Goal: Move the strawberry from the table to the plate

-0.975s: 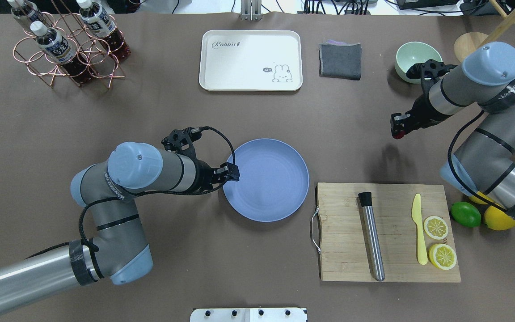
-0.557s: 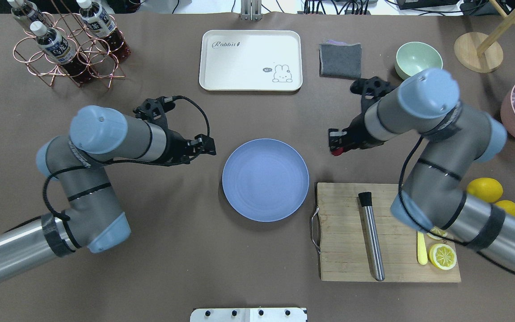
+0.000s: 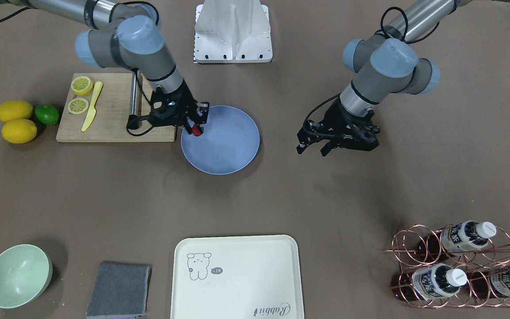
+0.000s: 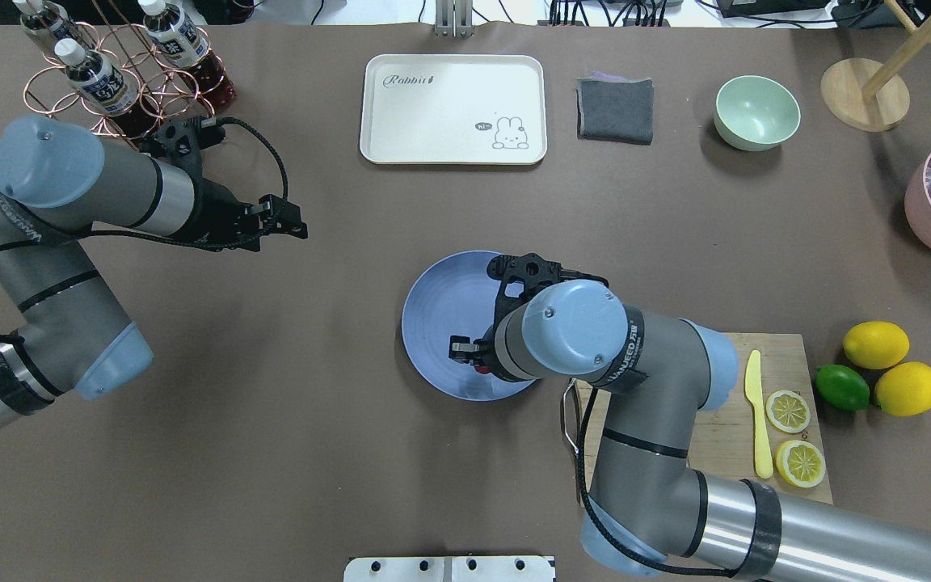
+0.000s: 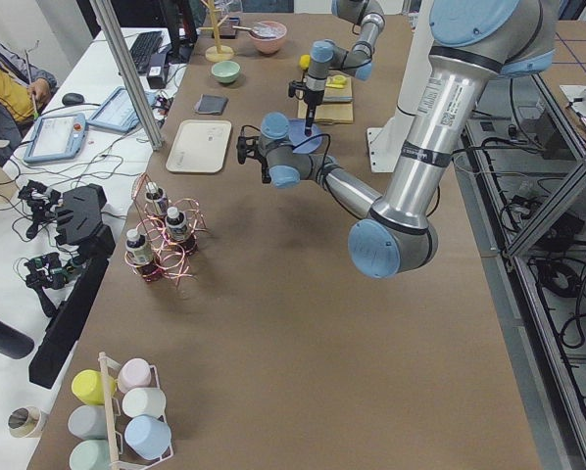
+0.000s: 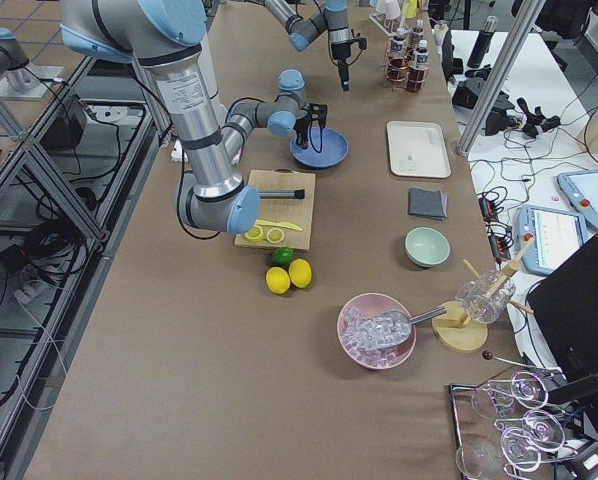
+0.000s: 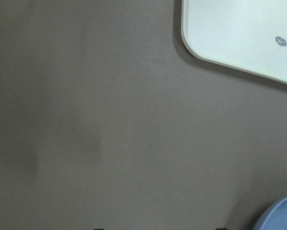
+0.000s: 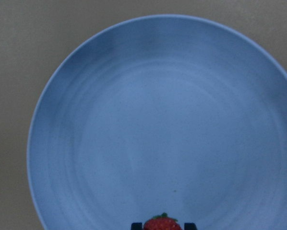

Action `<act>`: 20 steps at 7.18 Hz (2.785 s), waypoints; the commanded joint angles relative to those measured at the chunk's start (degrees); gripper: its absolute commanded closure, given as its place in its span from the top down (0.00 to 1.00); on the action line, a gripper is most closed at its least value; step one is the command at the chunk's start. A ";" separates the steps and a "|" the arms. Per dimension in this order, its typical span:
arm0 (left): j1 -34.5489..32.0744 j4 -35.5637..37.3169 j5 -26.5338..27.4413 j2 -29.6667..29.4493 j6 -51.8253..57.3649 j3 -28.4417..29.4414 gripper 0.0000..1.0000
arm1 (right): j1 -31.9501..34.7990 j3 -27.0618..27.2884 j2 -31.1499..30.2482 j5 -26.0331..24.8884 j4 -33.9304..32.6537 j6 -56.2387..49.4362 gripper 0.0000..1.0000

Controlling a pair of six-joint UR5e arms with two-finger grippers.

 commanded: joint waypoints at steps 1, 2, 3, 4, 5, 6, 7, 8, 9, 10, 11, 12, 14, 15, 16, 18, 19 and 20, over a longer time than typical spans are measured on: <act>-0.34 -0.06 0.15 1.52 0.17 -1.36 0.86 | -0.12 -0.83 0.80 -0.88 -0.85 0.26 0.00; -0.16 -0.06 0.24 1.70 0.00 -1.62 0.87 | 0.76 -1.18 0.89 -0.88 -1.02 -0.09 0.00; 0.01 0.02 0.15 1.70 0.00 -1.62 0.87 | 1.64 -2.06 1.07 -0.79 -1.28 -0.26 0.00; 0.10 0.02 -0.02 1.44 -0.09 -1.54 0.87 | 1.65 -2.85 1.41 -0.79 -1.20 -0.27 0.00; 0.19 0.11 -0.02 1.61 0.00 -1.36 0.87 | 1.65 -4.42 1.94 -0.79 -0.76 0.34 0.24; 0.10 0.11 -0.20 1.79 0.08 -1.45 0.87 | 1.65 -4.87 2.55 -0.70 -0.76 0.44 0.56; 0.19 0.11 -0.11 1.35 -0.09 -1.45 0.87 | 1.73 -4.70 2.65 -0.44 -1.11 0.44 1.00; 0.10 0.11 -0.20 1.70 -0.09 -2.23 0.87 | 2.78 -3.66 2.65 -0.18 -1.20 0.35 1.00; -0.42 0.46 -0.20 1.79 0.00 -3.20 0.87 | 5.14 -1.47 1.78 2.35 -1.63 -0.17 1.00; -2.17 5.08 -0.72 3.18 1.82 -5.64 0.93 | 10.12 1.33 -0.75 5.77 -2.33 -1.31 1.00; -5.84 12.34 -3.51 3.72 11.50 -7.41 0.97 | 15.74 2.93 -3.39 9.46 -2.78 -8.02 1.00; -9.18 14.77 -5.63 7.46 20.82 -8.90 0.97 | 23.11 4.08 -8.03 15.67 -3.13 -15.14 1.00; -21.63 14.97 -11.06 14.84 39.98 -8.04 0.97 | 37.36 4.09 -14.29 25.89 -3.13 -36.65 1.00; -28.31 14.97 -15.19 18.89 47.30 -7.17 0.97 | 44.64 3.48 -18.66 28.63 -2.87 -44.57 1.00; -34.03 14.27 -15.75 22.58 53.72 -5.86 0.97 | 52.11 1.65 -21.93 31.79 -3.39 -55.61 1.00; -42.14 14.35 -16.45 26.38 57.56 -4.17 0.97 | 63.74 -3.19 -28.44 34.19 -2.69 -72.60 1.00; -43.13 14.44 -16.81 27.53 57.48 -4.00 0.97 | 67.18 -5.03 -31.51 33.76 -2.61 -78.17 1.00; -43.31 14.35 -16.46 27.54 57.56 -4.17 0.97 | 69.91 -6.36 -33.54 33.75 -2.26 -79.70 1.00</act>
